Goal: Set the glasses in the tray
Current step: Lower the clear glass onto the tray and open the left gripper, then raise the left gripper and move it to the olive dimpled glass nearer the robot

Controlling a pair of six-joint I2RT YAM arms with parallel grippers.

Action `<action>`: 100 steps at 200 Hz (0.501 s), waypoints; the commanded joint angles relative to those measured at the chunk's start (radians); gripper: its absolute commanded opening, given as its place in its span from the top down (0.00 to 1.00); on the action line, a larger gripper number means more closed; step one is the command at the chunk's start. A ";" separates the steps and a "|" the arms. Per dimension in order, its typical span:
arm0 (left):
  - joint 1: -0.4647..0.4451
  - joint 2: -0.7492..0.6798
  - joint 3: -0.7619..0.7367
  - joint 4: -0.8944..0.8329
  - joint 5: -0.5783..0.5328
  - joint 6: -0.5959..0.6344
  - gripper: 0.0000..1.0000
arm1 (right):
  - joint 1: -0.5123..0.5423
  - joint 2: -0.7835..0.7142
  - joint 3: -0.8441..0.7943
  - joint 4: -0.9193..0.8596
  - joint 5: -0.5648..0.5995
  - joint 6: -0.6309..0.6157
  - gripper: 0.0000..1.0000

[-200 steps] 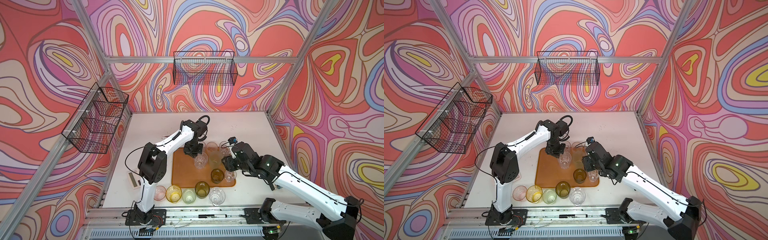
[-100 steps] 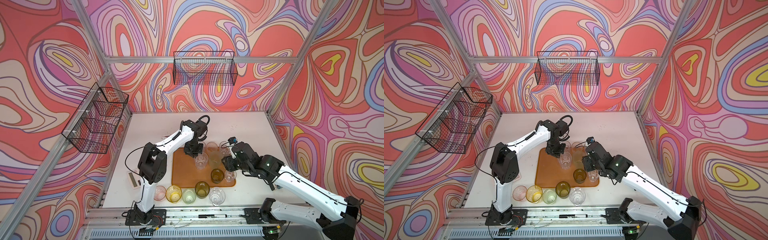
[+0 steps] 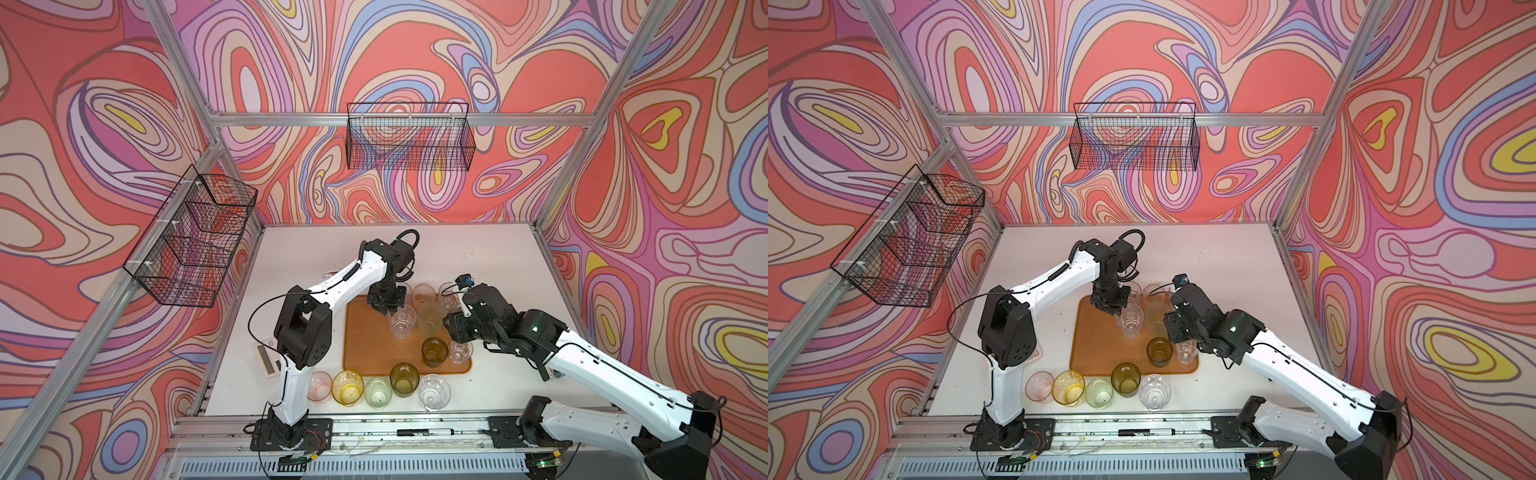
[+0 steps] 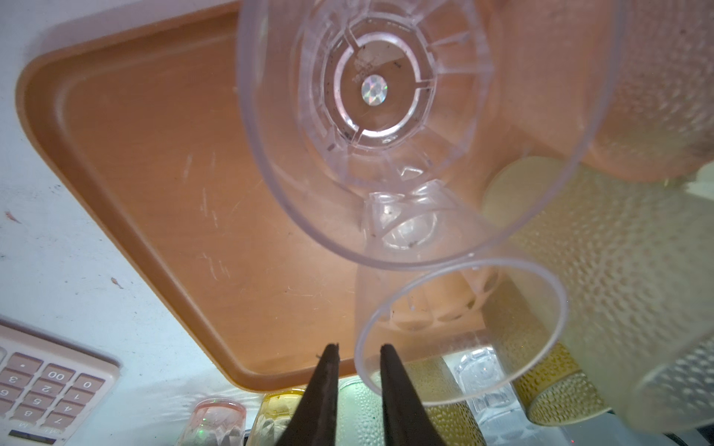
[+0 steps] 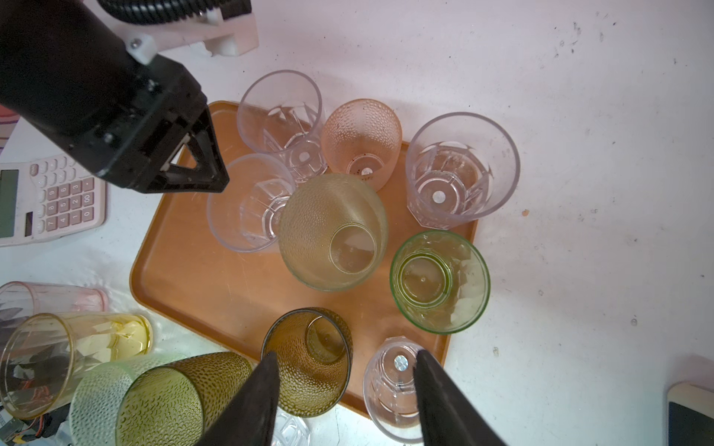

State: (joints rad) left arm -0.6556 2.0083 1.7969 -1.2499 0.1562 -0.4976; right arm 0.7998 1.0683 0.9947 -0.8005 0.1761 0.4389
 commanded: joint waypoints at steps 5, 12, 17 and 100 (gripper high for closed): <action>-0.005 -0.059 0.011 -0.055 -0.020 0.015 0.74 | -0.001 0.008 0.009 0.002 0.003 -0.003 0.42; -0.006 -0.064 0.009 -0.058 -0.022 0.016 0.73 | -0.001 0.009 0.009 0.003 0.002 -0.002 0.42; -0.006 -0.067 0.009 -0.058 -0.025 0.017 0.73 | -0.001 0.009 0.010 0.003 0.003 -0.002 0.42; -0.006 -0.126 0.017 -0.083 -0.054 0.066 0.71 | -0.001 -0.005 -0.011 0.003 0.012 0.000 0.42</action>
State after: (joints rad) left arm -0.6556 1.9423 1.7969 -1.2789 0.1219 -0.4633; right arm 0.7998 1.0714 0.9947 -0.8001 0.1757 0.4389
